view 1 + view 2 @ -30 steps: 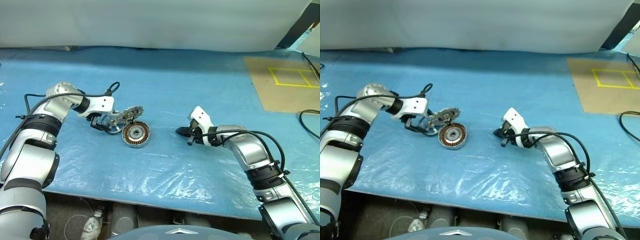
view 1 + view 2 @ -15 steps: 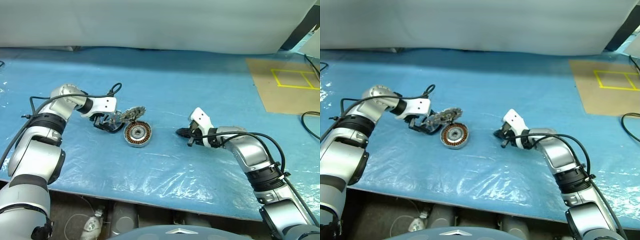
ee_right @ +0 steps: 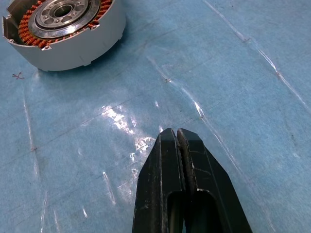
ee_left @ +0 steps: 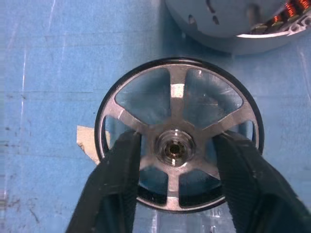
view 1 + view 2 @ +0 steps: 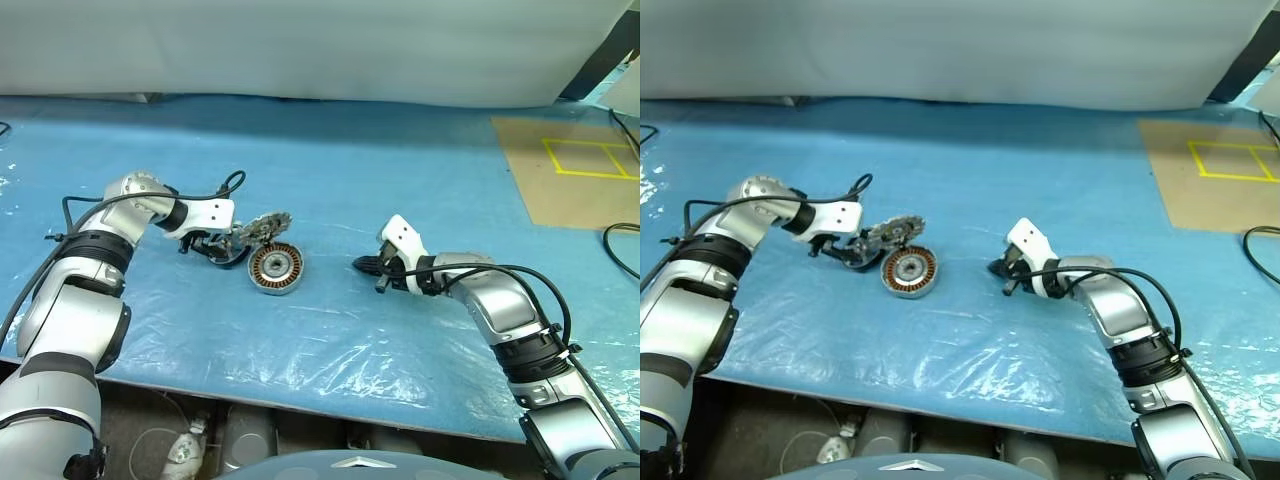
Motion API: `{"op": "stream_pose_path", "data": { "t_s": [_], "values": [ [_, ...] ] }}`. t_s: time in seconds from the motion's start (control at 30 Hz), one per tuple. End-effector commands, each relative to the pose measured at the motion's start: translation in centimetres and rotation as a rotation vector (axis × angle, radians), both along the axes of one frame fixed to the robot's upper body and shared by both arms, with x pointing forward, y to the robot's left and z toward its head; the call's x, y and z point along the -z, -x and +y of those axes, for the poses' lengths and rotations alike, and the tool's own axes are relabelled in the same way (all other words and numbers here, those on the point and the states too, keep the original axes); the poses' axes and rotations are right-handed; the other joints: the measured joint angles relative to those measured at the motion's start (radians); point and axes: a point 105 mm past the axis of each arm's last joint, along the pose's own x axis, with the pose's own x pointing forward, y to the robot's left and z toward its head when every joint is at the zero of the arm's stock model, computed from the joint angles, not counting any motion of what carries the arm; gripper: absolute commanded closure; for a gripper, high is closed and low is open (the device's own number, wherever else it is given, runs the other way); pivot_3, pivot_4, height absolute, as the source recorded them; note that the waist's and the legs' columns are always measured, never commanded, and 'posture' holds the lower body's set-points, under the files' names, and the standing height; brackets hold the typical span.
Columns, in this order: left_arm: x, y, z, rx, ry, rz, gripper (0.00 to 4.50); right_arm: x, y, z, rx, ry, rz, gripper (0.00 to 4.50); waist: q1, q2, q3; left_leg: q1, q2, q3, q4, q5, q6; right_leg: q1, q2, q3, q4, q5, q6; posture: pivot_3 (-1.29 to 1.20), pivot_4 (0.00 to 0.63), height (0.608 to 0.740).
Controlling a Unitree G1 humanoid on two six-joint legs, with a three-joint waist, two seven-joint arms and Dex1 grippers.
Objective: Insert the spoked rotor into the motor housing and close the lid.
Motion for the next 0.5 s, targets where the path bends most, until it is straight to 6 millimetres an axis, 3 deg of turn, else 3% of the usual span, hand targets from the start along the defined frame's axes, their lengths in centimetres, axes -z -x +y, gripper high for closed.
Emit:
{"op": "stream_pose_path", "data": {
  "t_s": [0.03,0.17,0.4,0.5],
  "values": [
    [0.82,0.37,0.25,-0.006,-0.012,0.025,2.77,-1.05,0.06,0.42,-0.024,-0.007,-0.040,4.50,0.000,0.000,0.000,0.001,0.000,0.000,0.000,0.000,0.000,0.001,0.000,0.000,0.000,0.000,0.000,0.00,0.150,0.740],
    [0.99,0.76,-0.06,0.016,0.002,0.046,3.10,-1.12,0.01,0.59,-0.027,-0.009,-0.042,4.50,0.000,0.000,0.000,0.005,0.000,0.000,-0.001,0.000,0.000,0.004,0.000,0.000,0.000,0.000,0.000,0.00,0.150,0.740],
    [1.80,0.95,0.35,-0.003,-0.006,0.044,3.13,-1.17,-0.11,0.63,-0.027,-0.008,-0.044,4.50,0.001,0.001,-0.001,0.007,0.000,0.000,-0.001,0.000,0.000,0.005,-0.001,0.000,0.000,0.000,0.000,0.00,0.150,0.740],
    [1.23,0.54,0.50,-0.039,0.040,0.009,3.13,-1.17,-0.09,0.67,-0.028,-0.009,-0.043,4.50,0.000,0.002,-0.001,0.007,-0.001,0.001,-0.001,0.000,0.000,0.005,-0.002,0.000,0.000,-0.001,-0.001,0.00,0.150,0.740]
  ]
}}
